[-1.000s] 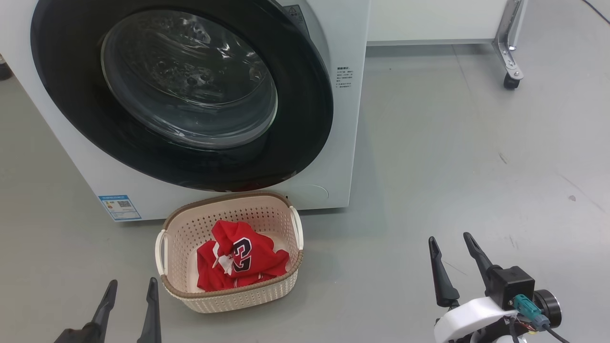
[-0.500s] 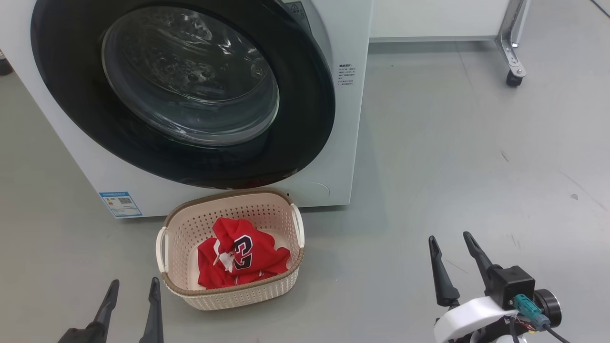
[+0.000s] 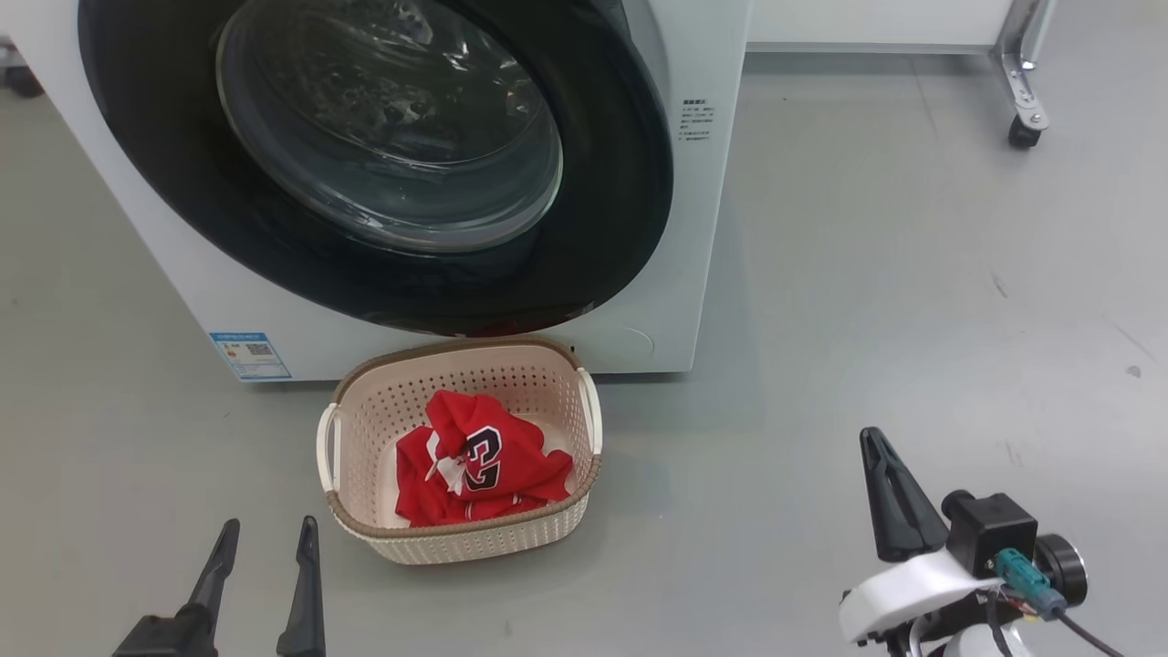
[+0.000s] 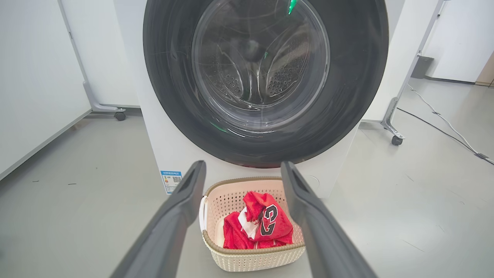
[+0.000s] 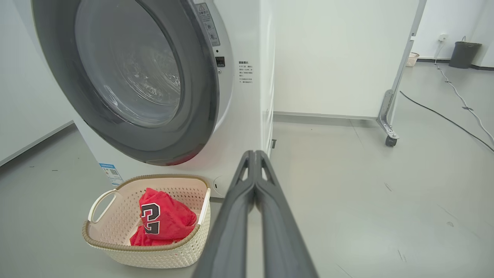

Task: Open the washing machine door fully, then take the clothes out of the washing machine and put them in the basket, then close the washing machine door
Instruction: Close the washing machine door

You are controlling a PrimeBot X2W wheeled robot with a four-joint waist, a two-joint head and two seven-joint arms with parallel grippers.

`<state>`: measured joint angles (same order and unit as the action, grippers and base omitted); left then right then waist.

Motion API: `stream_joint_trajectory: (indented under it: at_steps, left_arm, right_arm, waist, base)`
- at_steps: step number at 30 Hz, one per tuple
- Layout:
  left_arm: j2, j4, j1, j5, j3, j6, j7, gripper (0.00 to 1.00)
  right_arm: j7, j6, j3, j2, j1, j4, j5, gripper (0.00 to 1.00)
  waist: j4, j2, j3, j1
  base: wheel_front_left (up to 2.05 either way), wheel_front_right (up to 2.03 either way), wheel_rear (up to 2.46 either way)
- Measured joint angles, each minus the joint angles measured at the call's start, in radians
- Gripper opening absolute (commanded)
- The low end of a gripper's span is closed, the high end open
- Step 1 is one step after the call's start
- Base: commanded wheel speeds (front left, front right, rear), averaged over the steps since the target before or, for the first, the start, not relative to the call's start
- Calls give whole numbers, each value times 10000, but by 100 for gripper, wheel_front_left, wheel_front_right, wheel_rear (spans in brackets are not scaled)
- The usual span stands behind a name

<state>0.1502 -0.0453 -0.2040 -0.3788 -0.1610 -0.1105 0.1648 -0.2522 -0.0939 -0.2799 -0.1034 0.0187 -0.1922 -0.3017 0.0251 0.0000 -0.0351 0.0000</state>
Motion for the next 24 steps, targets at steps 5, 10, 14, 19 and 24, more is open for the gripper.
stream_joint_trajectory:
  at_steps: [5,10,14,19,24]
  left_arm:
    - [4,-100,191,25,-29,0,-56,100]
    - [-15,-295,469,19,-63,0,-56,100]
    - [-15,-393,747,19,-111,2,-54,100]
    - [-46,-566,1226,17,-178,31,-35,100]
    - [-123,-583,1623,-4,-297,209,48,100]
  right_arm:
    - [2,140,-59,-132,-546,59,96,0]
    - [128,337,-196,-341,-1430,84,378,0]
    - [309,441,-199,-504,-2034,82,520,0]
    - [738,754,-255,-780,-3525,69,709,0]
    - [1072,940,-299,-922,-4860,25,949,0]
  waist:
    - [268,0,-217,0]
    - [573,0,-536,0]
    - [788,0,-765,0]
    - [1258,0,-1315,0]
    - [1668,0,-1824,0]
  base:
    - [0,0,0]
    - [0,0,0]
    - [0,0,0]
    - [0,0,0]
    - [0,0,0]
